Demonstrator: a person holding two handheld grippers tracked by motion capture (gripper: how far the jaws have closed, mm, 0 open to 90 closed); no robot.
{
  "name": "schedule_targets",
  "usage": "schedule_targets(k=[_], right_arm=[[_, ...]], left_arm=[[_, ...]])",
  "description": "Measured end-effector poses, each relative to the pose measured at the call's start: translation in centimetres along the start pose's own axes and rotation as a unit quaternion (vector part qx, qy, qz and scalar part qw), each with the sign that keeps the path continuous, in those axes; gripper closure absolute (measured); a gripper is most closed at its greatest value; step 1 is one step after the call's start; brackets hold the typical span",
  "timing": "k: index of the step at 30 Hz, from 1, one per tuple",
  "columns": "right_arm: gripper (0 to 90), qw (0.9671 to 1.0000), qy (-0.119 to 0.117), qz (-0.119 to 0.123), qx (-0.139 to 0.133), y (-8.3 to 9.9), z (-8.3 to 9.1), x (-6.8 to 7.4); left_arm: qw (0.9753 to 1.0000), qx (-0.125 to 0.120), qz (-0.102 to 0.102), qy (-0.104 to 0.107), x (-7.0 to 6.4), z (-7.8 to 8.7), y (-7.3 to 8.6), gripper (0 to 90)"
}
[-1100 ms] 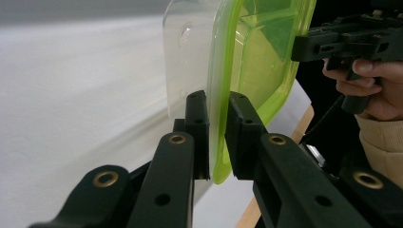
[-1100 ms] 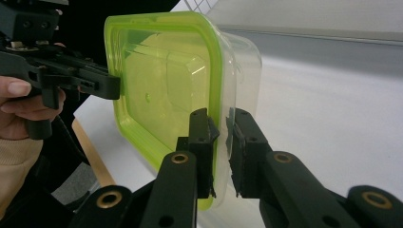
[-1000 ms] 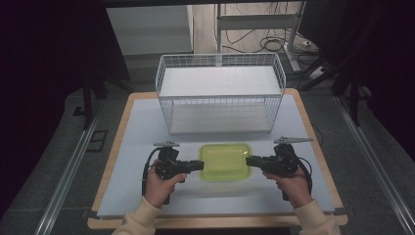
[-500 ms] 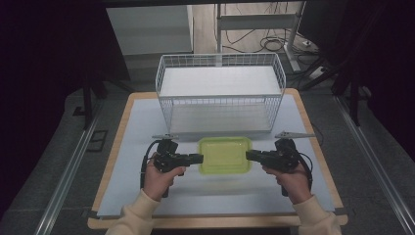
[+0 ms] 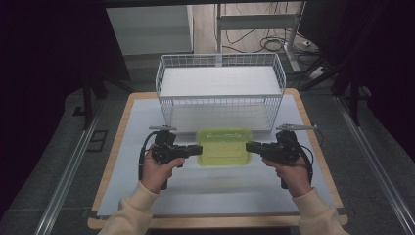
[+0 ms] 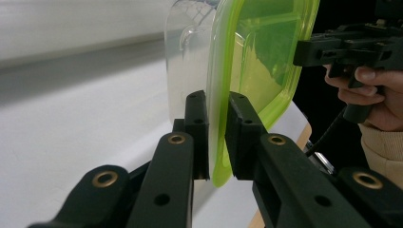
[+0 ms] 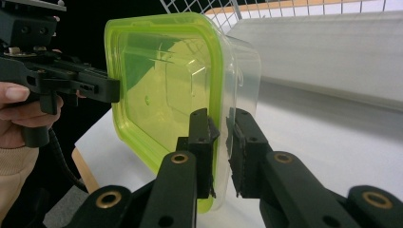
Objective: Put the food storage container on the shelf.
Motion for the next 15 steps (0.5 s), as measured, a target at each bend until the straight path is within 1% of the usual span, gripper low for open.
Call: schedule_targets(k=[3, 8, 15], right_arm=[[79.9, 1.0, -0.002, 0.003, -0.003, -0.4, 0.1, 0.2], [79.9, 0.9999, 0.001, 0.008, -0.008, -1.2, 0.3, 0.6], [79.9, 0.9998, 0.002, 0.015, -0.013, -2.4, 0.7, 1.1]], left_arm=[[1.0, -0.002, -0.004, 0.0, 0.0, 0.2, -0.4, 80.7], [0.9999, -0.011, -0.005, 0.001, -0.1, 0.6, -1.1, 80.6], [0.9998, -0.014, -0.012, 0.002, -0.2, 1.0, -2.3, 80.6]])
Point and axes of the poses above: each handheld gripper's, and its own axes: z roughly backward along the jaws, y roughly out of its underside, x roughly to its left, the point moved 4 cm from there along -z, roughly forward along the jaws, and after that the axes turned 7 degrees about -z, right-handed, at the moved point
